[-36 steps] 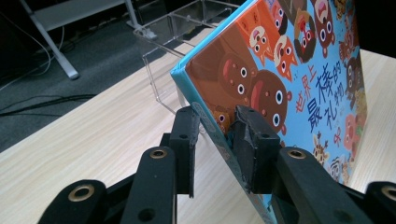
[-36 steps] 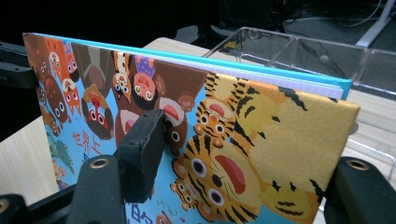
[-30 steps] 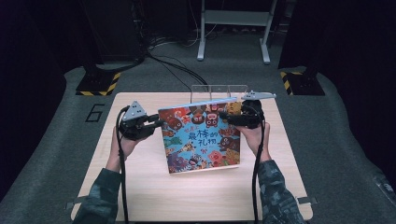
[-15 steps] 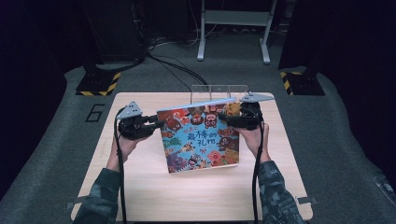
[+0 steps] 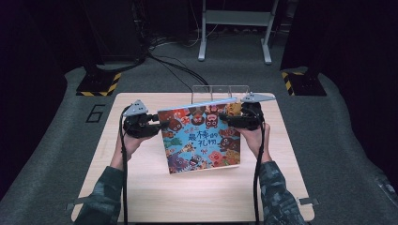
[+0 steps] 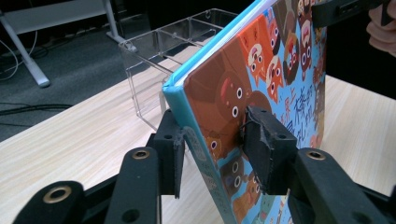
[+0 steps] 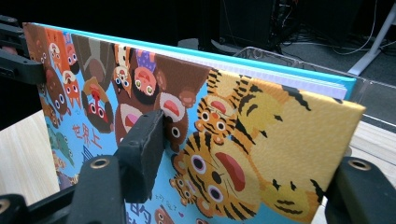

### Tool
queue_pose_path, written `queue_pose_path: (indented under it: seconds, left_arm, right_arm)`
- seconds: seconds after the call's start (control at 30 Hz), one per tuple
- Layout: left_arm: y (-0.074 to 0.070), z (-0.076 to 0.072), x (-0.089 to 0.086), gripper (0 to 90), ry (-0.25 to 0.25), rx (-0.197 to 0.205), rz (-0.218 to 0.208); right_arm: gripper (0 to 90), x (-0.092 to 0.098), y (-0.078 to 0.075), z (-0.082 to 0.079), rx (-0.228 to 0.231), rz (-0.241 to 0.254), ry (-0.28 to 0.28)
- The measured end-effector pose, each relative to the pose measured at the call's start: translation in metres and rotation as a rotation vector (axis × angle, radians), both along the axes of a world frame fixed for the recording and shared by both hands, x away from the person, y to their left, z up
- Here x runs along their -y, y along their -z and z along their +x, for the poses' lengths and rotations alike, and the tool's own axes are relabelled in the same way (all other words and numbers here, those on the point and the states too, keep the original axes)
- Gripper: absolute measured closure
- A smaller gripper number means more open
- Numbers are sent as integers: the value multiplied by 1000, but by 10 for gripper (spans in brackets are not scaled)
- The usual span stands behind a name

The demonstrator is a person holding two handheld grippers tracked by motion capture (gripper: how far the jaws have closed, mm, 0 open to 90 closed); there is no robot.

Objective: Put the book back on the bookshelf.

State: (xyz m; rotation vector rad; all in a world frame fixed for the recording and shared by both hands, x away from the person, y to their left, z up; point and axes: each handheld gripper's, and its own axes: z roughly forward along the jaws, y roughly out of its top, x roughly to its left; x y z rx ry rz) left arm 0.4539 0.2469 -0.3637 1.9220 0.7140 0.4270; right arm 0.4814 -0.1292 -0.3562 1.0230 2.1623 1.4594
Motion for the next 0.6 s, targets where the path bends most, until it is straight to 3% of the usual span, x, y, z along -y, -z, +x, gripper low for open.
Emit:
queue_pose_path:
  seconds: [0.17,0.37,0.6]
  left_arm:
    - [-1,4,2,565,13,-11,-1]
    - [-2,-2,1,587,25,19,5]
    - [-4,-13,3,592,28,53,47]
  right_arm:
    - [368,0,0,1,4,-2,2]
    - [364,1,0,1,-4,0,-5]
    - [356,2,-4,-1,-37,-38,-25]
